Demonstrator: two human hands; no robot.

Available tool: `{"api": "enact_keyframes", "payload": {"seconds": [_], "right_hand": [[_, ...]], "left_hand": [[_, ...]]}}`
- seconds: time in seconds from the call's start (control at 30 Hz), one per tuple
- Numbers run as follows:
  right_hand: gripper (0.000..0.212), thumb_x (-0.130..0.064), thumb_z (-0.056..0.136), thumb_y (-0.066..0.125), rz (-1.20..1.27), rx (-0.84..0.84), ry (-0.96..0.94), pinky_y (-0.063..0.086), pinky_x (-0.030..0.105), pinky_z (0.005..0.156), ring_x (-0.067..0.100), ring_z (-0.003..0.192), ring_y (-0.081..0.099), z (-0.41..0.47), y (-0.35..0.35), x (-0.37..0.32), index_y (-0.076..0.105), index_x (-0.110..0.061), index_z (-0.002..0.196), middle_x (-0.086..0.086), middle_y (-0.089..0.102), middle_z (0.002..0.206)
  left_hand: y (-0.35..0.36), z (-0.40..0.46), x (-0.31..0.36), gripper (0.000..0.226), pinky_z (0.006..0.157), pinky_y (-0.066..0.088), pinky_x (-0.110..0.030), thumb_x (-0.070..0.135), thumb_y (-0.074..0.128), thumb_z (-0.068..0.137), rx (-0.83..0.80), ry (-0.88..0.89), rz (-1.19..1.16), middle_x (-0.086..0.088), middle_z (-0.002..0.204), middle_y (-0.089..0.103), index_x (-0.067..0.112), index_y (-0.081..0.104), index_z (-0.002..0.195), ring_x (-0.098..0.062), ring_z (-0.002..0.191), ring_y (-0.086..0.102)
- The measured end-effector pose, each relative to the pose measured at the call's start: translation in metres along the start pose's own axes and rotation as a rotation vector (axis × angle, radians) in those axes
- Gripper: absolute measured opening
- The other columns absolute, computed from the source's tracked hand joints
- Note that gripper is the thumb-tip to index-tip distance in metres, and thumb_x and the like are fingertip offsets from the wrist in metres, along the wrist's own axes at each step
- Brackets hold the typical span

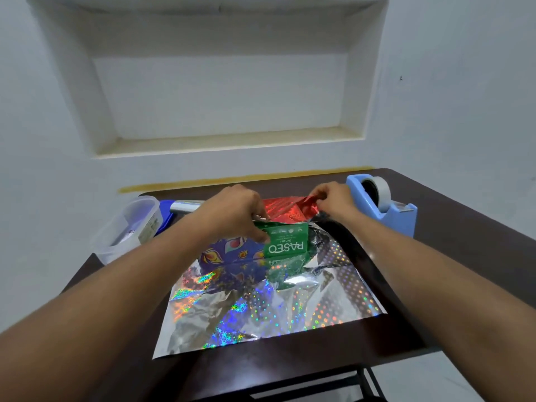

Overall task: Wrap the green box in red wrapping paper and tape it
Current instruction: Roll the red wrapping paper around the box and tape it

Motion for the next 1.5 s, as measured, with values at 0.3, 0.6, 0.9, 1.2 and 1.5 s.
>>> {"api": "enact_keyframes", "payload": {"seconds": [0.3, 0.6, 0.9, 1.2, 1.5], "right_hand": [[0.043, -0.001, 0.081, 0.065, -0.547, -0.010, -0.138, 0.053, 0.034, 0.077, 0.033, 0.106, 0.065, 0.000, -0.016, -0.019, 0.068, -0.015, 0.122, 0.014, 0.067, 0.118], [0.042, -0.007, 0.071, 0.075, -0.804, -0.113, -0.296, 0.050, 0.035, 0.073, 0.030, 0.106, 0.066, -0.021, -0.017, -0.045, 0.070, -0.024, 0.109, 0.004, 0.070, 0.108], [0.059, -0.056, 0.064, 0.071, -0.240, -0.423, -0.412, 0.053, 0.028, 0.088, 0.006, 0.100, 0.062, -0.090, -0.007, -0.126, 0.074, -0.032, 0.117, -0.014, 0.067, 0.109], [0.038, -0.027, 0.074, 0.090, -0.479, 0.040, -0.774, 0.047, 0.037, 0.065, 0.031, 0.070, 0.068, -0.126, -0.004, -0.133, 0.080, -0.027, 0.110, 0.000, 0.065, 0.085], [0.027, -0.017, 0.073, 0.092, -0.327, 0.222, -0.740, 0.046, 0.034, 0.067, 0.023, 0.070, 0.070, -0.139, -0.009, -0.128, 0.084, -0.030, 0.096, -0.008, 0.070, 0.078]], "left_hand": [[-0.002, -0.004, -0.002, 0.056, 0.074, 0.053, -0.035, 0.070, 0.082, 0.062, 0.029, -0.003, -0.026, 0.008, 0.090, 0.077, 0.027, 0.081, 0.097, -0.012, 0.077, 0.067], [0.004, -0.007, -0.003, 0.072, 0.069, 0.049, -0.024, 0.084, 0.061, 0.053, 0.001, -0.011, -0.064, 0.003, 0.084, 0.078, 0.026, 0.079, 0.093, -0.006, 0.071, 0.069], [0.002, -0.011, -0.001, 0.047, 0.072, 0.054, -0.028, 0.059, 0.085, 0.066, -0.002, -0.030, -0.147, 0.008, 0.091, 0.076, 0.036, 0.079, 0.106, -0.013, 0.073, 0.074], [-0.028, -0.061, -0.030, 0.041, 0.077, 0.057, -0.031, 0.041, 0.092, 0.071, 0.008, -0.123, -0.065, 0.011, 0.091, 0.076, 0.028, 0.081, 0.108, -0.010, 0.083, 0.068], [-0.038, -0.121, -0.034, 0.013, 0.069, 0.058, -0.040, 0.017, 0.076, 0.083, 0.334, -0.004, -0.041, 0.003, 0.087, 0.076, 0.024, 0.083, 0.092, -0.024, 0.080, 0.072]]}}
Point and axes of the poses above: each hand's wrist, its own z-axis towards the middle knuckle, its own y-axis out of the palm, x = y × z, the point moved 10 cm from there along z, towards the middle knuckle
